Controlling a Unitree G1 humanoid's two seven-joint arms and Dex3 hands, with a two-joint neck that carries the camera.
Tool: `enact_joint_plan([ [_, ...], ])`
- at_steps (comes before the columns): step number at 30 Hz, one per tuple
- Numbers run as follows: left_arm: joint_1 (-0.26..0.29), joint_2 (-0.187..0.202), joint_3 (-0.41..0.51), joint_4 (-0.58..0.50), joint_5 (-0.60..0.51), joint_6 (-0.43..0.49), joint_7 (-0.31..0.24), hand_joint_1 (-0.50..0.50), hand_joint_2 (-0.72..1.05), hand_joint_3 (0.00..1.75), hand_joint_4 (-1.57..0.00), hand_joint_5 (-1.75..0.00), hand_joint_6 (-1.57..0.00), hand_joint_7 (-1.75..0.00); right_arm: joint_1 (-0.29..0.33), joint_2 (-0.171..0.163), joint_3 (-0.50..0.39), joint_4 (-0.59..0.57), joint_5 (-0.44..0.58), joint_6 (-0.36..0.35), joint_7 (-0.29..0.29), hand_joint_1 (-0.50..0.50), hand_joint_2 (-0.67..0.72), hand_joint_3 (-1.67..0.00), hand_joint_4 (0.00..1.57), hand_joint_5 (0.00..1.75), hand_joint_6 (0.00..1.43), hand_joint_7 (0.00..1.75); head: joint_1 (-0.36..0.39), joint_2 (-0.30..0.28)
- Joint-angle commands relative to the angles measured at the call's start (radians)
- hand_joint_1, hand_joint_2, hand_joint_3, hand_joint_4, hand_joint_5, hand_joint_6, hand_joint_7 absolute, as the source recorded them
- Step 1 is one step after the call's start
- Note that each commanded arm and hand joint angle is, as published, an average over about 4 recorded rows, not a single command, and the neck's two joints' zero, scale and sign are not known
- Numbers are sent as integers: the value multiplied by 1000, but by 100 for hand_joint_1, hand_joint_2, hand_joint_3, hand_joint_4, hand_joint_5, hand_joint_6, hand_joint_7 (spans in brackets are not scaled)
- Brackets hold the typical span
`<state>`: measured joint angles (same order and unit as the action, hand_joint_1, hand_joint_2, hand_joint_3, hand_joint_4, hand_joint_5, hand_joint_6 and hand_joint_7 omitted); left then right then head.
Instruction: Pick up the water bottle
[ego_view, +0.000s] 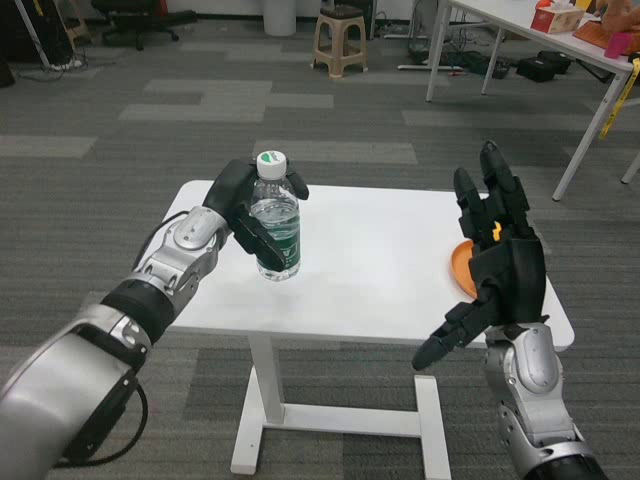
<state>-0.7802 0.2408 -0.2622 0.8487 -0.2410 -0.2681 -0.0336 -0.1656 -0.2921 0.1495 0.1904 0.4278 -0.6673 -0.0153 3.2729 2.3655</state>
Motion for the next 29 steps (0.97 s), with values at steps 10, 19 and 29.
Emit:
enact_joint_plan([
  [10, 57, 28, 145, -178, 3, 94, -44, 50, -19, 9, -157, -175, -136, -112, 5, -1, -8, -11, 5, -8, -3, -12, 72, 0, 11, 0, 0, 0, 33, 64],
  [19, 108, 49, 199, -336, 40, 187, -64, 50, -2, 9, -157, -175, -136, -112, 5, -1, -10, -12, 5, -8, -3, -12, 72, 0, 11, 0, 0, 0, 41, 104],
  [29, 134, 51, 237, -408, 92, 233, -66, 50, -2, 9, -157, -175, -136, -112, 5, -5, -8, -11, 5, -8, -3, -12, 72, 0, 11, 0, 0, 0, 40, 120],
])
